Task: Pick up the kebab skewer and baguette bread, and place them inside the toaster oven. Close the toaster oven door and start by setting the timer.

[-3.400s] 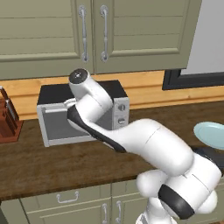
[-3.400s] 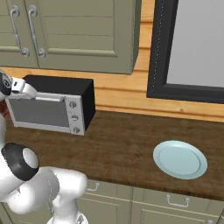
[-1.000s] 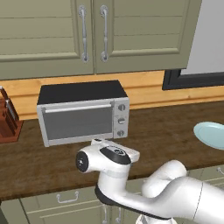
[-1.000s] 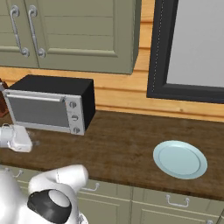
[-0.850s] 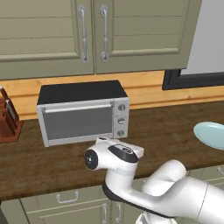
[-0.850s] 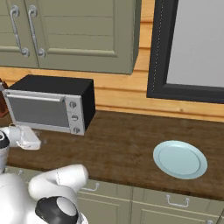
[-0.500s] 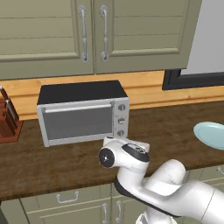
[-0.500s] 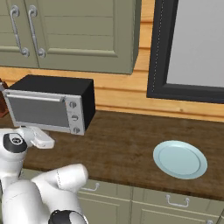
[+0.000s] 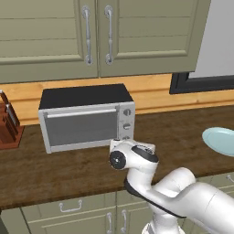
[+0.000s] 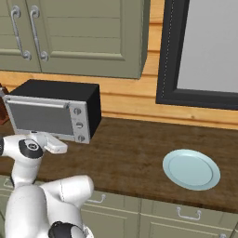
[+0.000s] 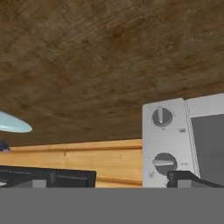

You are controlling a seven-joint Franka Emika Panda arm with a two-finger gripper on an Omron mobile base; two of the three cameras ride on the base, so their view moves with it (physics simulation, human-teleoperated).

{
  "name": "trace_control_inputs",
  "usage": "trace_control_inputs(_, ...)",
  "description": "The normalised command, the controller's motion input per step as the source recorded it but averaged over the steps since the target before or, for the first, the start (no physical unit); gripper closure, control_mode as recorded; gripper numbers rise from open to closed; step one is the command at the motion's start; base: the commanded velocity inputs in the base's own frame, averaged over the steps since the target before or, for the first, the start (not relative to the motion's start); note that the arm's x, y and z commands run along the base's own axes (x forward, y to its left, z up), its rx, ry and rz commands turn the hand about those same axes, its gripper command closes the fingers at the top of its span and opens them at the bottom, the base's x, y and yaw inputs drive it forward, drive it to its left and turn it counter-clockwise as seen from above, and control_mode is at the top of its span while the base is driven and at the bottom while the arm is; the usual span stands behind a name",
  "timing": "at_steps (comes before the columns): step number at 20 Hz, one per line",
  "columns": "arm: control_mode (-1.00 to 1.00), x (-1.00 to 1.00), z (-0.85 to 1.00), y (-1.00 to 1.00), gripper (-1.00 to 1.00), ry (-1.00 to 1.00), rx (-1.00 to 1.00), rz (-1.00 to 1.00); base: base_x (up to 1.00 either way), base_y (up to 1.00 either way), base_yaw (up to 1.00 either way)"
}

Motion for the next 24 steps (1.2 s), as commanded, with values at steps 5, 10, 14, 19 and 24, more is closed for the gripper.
trace_control_inputs(5, -1.0, 0.23, -0.09, 0.0, -1.0, 0.0, -0.03, 0.0, 0.0, 0.0, 0.0)
trace_control_inputs(10, -1.0, 0.23, -0.18, -0.01, -1.0, 0.0, -0.05, 0.0, 0.0, 0.0, 0.0)
trace_control_inputs(14, -1.0, 0.05, -0.18, -0.32, -1.0, 0.0, -0.04, 0.0, 0.0, 0.0, 0.0)
trace_control_inputs(19, -1.0, 0.0, -0.35, -0.23, -1.0, 0.0, -0.02, 0.01, 0.0, 0.0, 0.0)
trace_control_inputs(24, -1.0, 0.07, -0.33, -0.14, -1.0, -0.03, 0.0, 0.05, 0.0, 0.0, 0.0)
